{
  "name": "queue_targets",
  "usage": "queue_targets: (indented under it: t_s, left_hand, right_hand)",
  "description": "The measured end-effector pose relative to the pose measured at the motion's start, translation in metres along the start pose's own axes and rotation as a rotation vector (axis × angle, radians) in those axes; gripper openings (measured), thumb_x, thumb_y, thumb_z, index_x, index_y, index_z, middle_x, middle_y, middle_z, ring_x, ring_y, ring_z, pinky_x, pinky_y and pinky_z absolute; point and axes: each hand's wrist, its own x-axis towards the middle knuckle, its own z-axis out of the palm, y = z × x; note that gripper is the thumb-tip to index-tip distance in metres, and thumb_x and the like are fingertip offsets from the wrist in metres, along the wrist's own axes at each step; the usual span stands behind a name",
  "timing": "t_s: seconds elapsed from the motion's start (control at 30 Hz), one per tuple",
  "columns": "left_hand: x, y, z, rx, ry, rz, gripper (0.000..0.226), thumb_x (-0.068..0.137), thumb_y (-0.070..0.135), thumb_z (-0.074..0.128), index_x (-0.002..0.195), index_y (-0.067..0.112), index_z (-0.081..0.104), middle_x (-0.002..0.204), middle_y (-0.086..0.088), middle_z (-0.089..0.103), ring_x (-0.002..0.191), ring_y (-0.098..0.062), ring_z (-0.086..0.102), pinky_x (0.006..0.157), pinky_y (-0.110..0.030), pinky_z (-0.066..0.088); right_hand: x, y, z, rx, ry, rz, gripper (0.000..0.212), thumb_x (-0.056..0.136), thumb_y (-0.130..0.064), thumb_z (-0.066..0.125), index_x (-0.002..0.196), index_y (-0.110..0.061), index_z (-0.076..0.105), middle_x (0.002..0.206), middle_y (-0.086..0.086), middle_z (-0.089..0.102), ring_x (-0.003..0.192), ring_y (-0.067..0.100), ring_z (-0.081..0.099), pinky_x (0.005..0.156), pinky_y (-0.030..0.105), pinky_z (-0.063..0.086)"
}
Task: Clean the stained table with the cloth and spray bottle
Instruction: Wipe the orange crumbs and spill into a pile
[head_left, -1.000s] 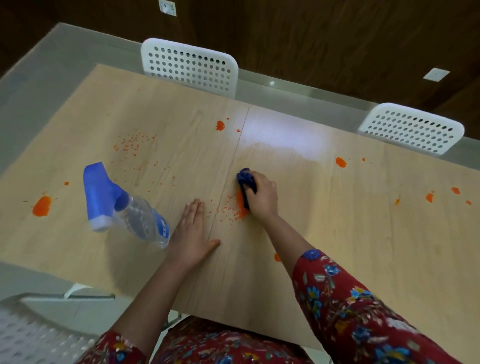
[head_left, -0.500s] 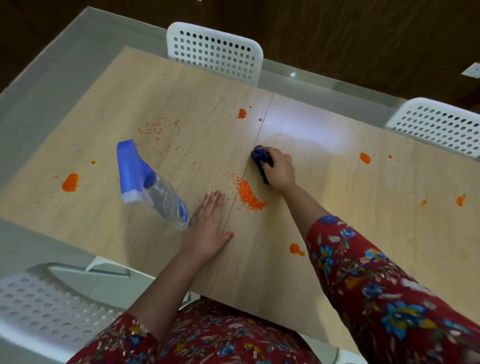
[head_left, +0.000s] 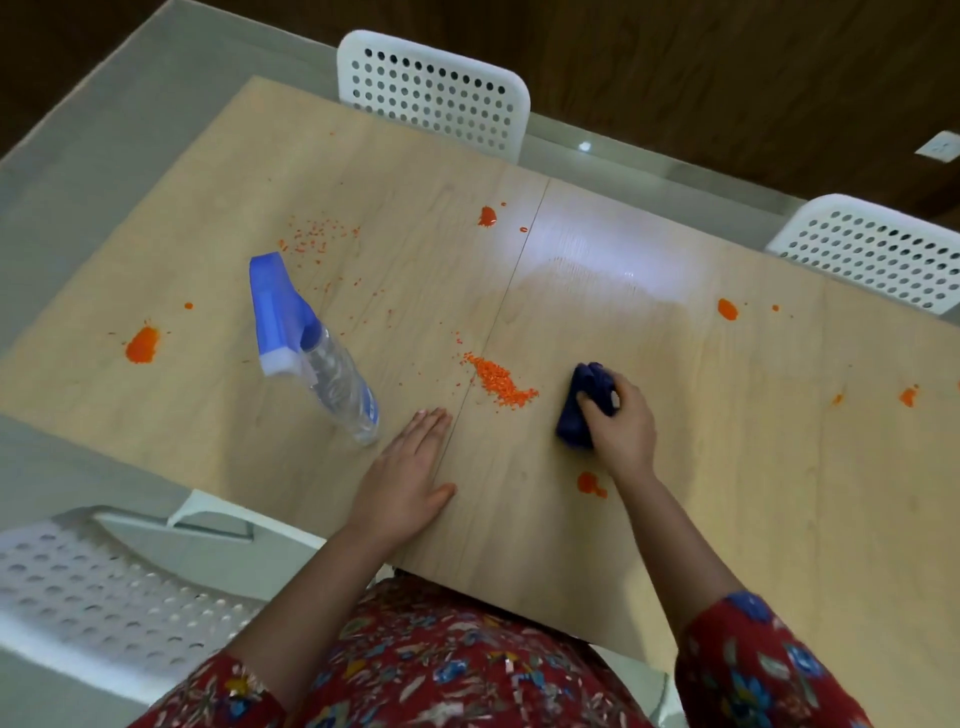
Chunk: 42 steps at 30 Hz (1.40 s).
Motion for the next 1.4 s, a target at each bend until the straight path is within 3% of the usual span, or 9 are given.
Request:
queue_targets:
  t_s: [0.23, 0.33, 0.43, 0.53, 0.8, 0.97, 1.07, 1.23, 1.4]
  left_hand:
    - [-0.034, -0.015, -0.006, -0.106, 0.134, 0.073, 0.061, 0.091, 0.026, 0.063, 0.147, 0.023, 0.039, 0.151, 0.011, 0.037, 0.14, -0.001, 0.025, 0.112, -0.021, 0.023]
    - [-0.047, -0.018, -0.013, -0.164, 0.239, 0.064, 0.035, 0.088, 0.028, 0.06, 0.124, 0.026, 0.061, 0.127, 0.012, 0.059, 0.12, 0.002, 0.046, 0.1, -0.023, 0.041]
    - [-0.059, -0.021, -0.019, -0.288, 0.359, -0.078, 0.012, 0.085, 0.021, 0.068, 0.092, 0.029, 0.062, 0.098, 0.016, 0.063, 0.095, 0.002, 0.055, 0.079, -0.014, 0.042]
    - [-0.061, -0.029, -0.017, -0.457, 0.485, -0.305, 0.026, 0.079, 0.018, 0.077, 0.078, 0.025, 0.053, 0.082, 0.011, 0.059, 0.083, -0.003, 0.057, 0.071, -0.02, 0.044]
    - [-0.032, -0.031, -0.016, -0.541, 0.666, -0.463, 0.062, 0.067, 0.029, 0.087, 0.113, 0.017, 0.048, 0.11, 0.001, 0.051, 0.101, -0.02, 0.054, 0.083, -0.035, 0.049]
    - [-0.013, -0.031, -0.023, -0.594, 0.674, -0.457, 0.086, 0.066, 0.027, 0.088, 0.135, 0.01, 0.039, 0.132, -0.006, 0.041, 0.12, -0.022, 0.047, 0.094, -0.036, 0.046]
    - [-0.005, -0.031, -0.026, -0.686, 0.663, -0.436, 0.079, 0.069, 0.027, 0.085, 0.134, 0.016, 0.042, 0.128, -0.002, 0.05, 0.116, -0.018, 0.053, 0.092, -0.034, 0.048]
    - [0.001, -0.026, -0.029, -0.696, 0.665, -0.435, 0.063, 0.076, 0.025, 0.079, 0.129, 0.021, 0.046, 0.117, 0.005, 0.058, 0.105, -0.014, 0.057, 0.085, -0.032, 0.047]
    - [0.003, -0.029, -0.03, -0.655, 0.645, -0.494, 0.035, 0.083, 0.029, 0.073, 0.111, 0.018, 0.056, 0.093, 0.003, 0.065, 0.084, -0.017, 0.063, 0.072, -0.03, 0.049]
  right_hand:
    - [-0.025, -0.056, 0.076, -0.048, -0.076, -0.119, 0.042, 0.085, -0.023, 0.066, 0.126, -0.013, 0.059, 0.121, 0.006, 0.055, 0.108, 0.024, 0.055, 0.087, 0.028, 0.042]
    - [-0.022, -0.07, 0.074, 0.018, -0.065, -0.145, 0.04, 0.089, -0.024, 0.064, 0.127, -0.014, 0.058, 0.119, 0.006, 0.058, 0.108, 0.019, 0.054, 0.078, 0.017, 0.032]
    - [-0.023, -0.05, 0.046, 0.049, 0.074, -0.11, 0.037, 0.086, -0.023, 0.067, 0.122, -0.017, 0.06, 0.117, 0.003, 0.06, 0.106, 0.017, 0.056, 0.08, 0.017, 0.032]
    - [-0.028, -0.025, 0.028, 0.014, 0.122, 0.01, 0.037, 0.086, -0.025, 0.067, 0.121, -0.017, 0.057, 0.12, 0.004, 0.055, 0.103, 0.02, 0.058, 0.082, 0.022, 0.038]
    - [-0.012, -0.059, 0.064, 0.039, -0.053, -0.085, 0.038, 0.089, -0.024, 0.064, 0.124, -0.013, 0.056, 0.121, 0.007, 0.051, 0.101, 0.021, 0.056, 0.08, 0.022, 0.037]
    - [0.031, -0.048, 0.036, -0.011, 0.166, 0.059, 0.033, 0.092, -0.021, 0.057, 0.124, -0.011, 0.056, 0.127, 0.009, 0.051, 0.103, 0.028, 0.057, 0.078, 0.031, 0.043]
    - [0.044, -0.048, 0.039, -0.134, 0.102, 0.091, 0.036, 0.093, -0.021, 0.055, 0.126, -0.01, 0.054, 0.13, 0.011, 0.048, 0.108, 0.034, 0.055, 0.078, 0.031, 0.042]
    - [0.027, -0.074, 0.072, -0.179, -0.12, -0.172, 0.04, 0.093, -0.019, 0.055, 0.133, -0.015, 0.053, 0.134, 0.009, 0.047, 0.119, 0.031, 0.048, 0.089, 0.036, 0.044]
    - [0.029, -0.066, 0.04, -0.383, 0.119, -0.118, 0.041, 0.089, -0.015, 0.055, 0.13, -0.017, 0.055, 0.136, 0.005, 0.047, 0.119, 0.028, 0.044, 0.083, 0.039, 0.047]
